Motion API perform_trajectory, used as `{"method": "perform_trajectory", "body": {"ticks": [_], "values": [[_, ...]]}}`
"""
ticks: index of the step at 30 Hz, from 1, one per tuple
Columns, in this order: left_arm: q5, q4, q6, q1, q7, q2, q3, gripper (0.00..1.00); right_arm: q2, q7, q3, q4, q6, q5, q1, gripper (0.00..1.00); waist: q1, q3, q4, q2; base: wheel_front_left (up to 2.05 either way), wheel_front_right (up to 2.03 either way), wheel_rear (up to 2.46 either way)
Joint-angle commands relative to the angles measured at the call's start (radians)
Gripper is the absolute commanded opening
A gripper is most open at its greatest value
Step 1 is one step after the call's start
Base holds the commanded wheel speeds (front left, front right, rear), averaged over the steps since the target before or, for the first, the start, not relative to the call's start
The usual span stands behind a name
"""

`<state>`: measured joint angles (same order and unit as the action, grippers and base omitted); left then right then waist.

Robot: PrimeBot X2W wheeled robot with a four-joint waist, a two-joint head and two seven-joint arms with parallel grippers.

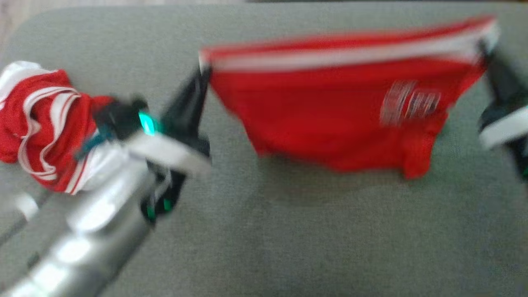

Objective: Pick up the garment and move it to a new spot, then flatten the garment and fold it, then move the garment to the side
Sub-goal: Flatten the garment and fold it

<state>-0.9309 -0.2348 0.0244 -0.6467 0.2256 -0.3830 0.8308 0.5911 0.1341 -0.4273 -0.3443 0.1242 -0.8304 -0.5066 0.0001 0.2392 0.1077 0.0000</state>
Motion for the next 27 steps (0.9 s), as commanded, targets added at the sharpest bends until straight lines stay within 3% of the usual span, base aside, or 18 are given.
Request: {"method": "perform_trajectory", "body": {"ticks": [1,8,12,17,27], "values": [[0.029,0.024,-0.004,-0.143,0.018,-0.029,-0.077,0.0,0.068,0.017,0.034,0.04,0.007,0.025,-0.088,0.0,-0.0001,0.052,-0.037,0.0,0.0,0.0,0.0],[0.136,-0.086,-0.026,-0.503,0.032,0.05,-0.162,0.0,0.118,0.057,0.123,0.037,0.007,0.112,-0.379,0.0,-0.0001,0.15,-0.102,0.0,0.0,0.0,0.0],[0.217,-0.098,-0.057,-0.588,0.036,0.102,-0.251,0.0,0.12,0.081,0.152,0.03,0.007,0.164,-0.469,0.0,-0.0001,0.178,-0.126,0.0,0.0,0.0,0.0],[0.32,-0.055,-0.099,-0.466,0.036,0.148,-0.314,0.0,0.102,0.113,0.178,0.031,0.007,0.188,-0.427,0.0,-0.0001,0.187,-0.146,0.0,0.0,0.0,0.0],[0.426,0.032,-0.141,0.006,0.036,0.192,-0.368,0.0,0.016,0.127,0.211,0.052,0.007,0.186,-0.074,0.0,-0.0001,0.133,-0.159,0.0,0.0,0.0,0.0]]}}
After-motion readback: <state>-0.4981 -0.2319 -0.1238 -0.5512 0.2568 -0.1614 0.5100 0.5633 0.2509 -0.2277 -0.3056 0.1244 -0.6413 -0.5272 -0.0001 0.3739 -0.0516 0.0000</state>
